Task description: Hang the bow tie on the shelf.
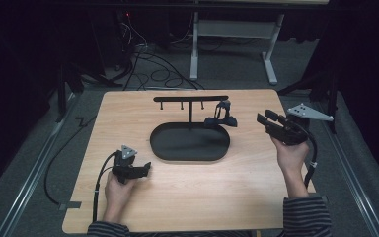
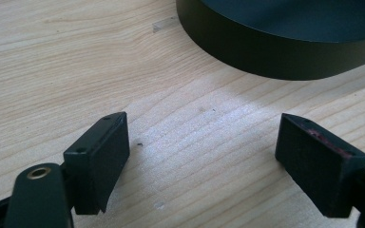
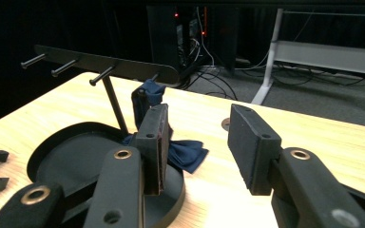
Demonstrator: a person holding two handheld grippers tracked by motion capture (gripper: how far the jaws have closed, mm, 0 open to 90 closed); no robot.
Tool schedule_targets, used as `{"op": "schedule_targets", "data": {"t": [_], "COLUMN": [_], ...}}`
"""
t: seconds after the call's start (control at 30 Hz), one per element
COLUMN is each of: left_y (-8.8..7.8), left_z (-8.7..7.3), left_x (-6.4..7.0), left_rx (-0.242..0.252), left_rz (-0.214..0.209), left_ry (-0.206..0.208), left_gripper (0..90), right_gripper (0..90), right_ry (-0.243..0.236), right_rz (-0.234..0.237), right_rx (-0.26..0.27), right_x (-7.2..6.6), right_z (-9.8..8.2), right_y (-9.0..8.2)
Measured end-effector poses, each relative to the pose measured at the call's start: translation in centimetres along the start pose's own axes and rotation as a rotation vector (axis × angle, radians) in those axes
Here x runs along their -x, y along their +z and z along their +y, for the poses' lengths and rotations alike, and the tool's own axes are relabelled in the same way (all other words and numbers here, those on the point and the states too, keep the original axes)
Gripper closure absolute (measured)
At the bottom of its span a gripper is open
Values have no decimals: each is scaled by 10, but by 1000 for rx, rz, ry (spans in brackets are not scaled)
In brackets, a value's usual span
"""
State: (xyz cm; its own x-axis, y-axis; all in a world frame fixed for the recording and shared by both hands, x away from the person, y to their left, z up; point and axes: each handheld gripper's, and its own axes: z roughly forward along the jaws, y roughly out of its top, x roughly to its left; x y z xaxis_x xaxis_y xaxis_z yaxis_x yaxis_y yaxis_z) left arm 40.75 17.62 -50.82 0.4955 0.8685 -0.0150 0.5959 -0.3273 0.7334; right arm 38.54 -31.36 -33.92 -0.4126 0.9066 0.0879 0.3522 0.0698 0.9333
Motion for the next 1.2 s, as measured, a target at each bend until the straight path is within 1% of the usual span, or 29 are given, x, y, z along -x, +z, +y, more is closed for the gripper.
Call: {"op": "schedule_targets", "data": {"t": [0.13, 0.37, 0.67, 0.87, 1.2], "left_y": [0, 0, 0, 0, 0], "left_z": [0, 0, 0, 0, 0], "left_x": [0, 0, 0, 0, 0], "left_rx": [0, 0, 0, 0, 0], "left_rz": [0, 0, 0, 0, 0], "left_ry": [0, 0, 0, -1, 0], "left_gripper": [191, 191, 191, 191, 191], "right_gripper": [603, 605, 606, 606, 606], "right_ry": [1, 3, 19, 31, 44], "right_rz": [-9, -9, -8, -3, 5], "right_rx": [8, 16, 26, 24, 22], "right_x": [1, 1, 3, 5, 3], "right_z": [-2, -9, -20, -28, -39], "right_y": [-8, -17, -29, -35, -43]}}
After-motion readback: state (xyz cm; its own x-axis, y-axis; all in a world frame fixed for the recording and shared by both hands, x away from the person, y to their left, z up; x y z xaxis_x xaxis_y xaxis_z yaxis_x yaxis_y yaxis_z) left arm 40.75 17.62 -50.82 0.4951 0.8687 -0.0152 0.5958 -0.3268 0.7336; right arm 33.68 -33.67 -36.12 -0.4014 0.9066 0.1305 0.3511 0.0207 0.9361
